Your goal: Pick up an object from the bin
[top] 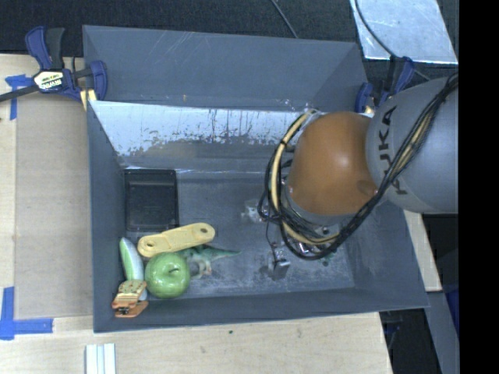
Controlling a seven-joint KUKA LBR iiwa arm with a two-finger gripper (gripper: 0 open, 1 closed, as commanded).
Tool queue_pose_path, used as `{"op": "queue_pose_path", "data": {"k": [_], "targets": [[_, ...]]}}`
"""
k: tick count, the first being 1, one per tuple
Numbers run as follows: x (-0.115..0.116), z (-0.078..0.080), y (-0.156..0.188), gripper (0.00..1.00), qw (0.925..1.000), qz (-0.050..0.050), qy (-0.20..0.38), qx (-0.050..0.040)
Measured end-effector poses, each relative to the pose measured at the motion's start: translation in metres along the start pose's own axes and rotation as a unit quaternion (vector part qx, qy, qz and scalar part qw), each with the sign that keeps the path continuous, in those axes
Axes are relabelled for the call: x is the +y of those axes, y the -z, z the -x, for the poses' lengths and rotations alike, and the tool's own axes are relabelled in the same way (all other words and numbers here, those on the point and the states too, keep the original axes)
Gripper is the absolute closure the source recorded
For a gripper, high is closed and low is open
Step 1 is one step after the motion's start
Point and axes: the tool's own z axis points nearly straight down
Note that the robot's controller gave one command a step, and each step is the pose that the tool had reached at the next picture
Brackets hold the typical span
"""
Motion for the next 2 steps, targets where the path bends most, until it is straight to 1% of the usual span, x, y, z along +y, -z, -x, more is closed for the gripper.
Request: {"op": "queue_pose_path", "data": {"k": [1, 2], "targets": [[0.065, 0.027, -0.03, 0.0, 0.999, 0.002, 0.045, 0.0007], [0.085, 0.064, -0.071, 0.0, 0.9977, -0.001, -0.068, -0.0035]]}}
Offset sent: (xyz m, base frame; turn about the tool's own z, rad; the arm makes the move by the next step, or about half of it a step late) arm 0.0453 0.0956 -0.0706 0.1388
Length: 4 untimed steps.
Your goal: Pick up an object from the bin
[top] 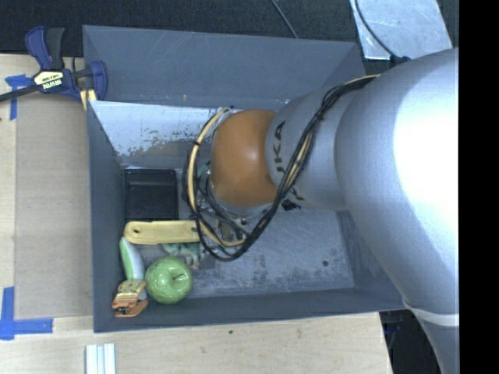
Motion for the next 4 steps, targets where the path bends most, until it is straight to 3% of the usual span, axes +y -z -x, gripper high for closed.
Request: {"op": "queue_pose_path", "data": {"k": [1, 4], "targets": [[0.0448, 0.0015, 0.0011, 1.0, 0.9906, 0.001, 0.137, -0.0007], [0.044, 0.0023, 0.0103, 1.0, 0.9907, 0.001, 0.136, -0.0035]]}}
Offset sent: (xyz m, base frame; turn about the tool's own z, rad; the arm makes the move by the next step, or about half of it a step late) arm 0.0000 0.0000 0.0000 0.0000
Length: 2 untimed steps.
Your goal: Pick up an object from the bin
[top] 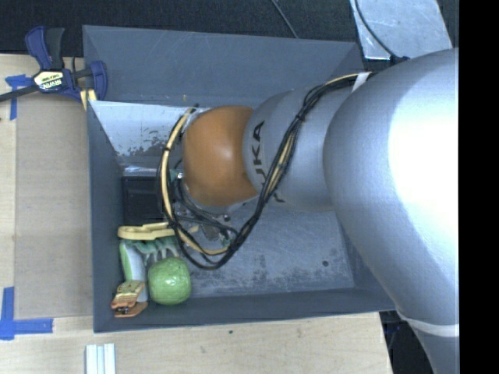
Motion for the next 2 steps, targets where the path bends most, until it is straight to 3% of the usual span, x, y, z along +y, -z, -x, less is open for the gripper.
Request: {"op": "queue_pose_path", "data": {"k": [1, 2], "targets": [[0.0, -0.002, 0.026, 1.0, 1.0, 0.0, 0.0, 0.0041], [0.0, 0.002, 0.048, 1.0, 1.0, 0.0, 0.0, -0.0016]]}}
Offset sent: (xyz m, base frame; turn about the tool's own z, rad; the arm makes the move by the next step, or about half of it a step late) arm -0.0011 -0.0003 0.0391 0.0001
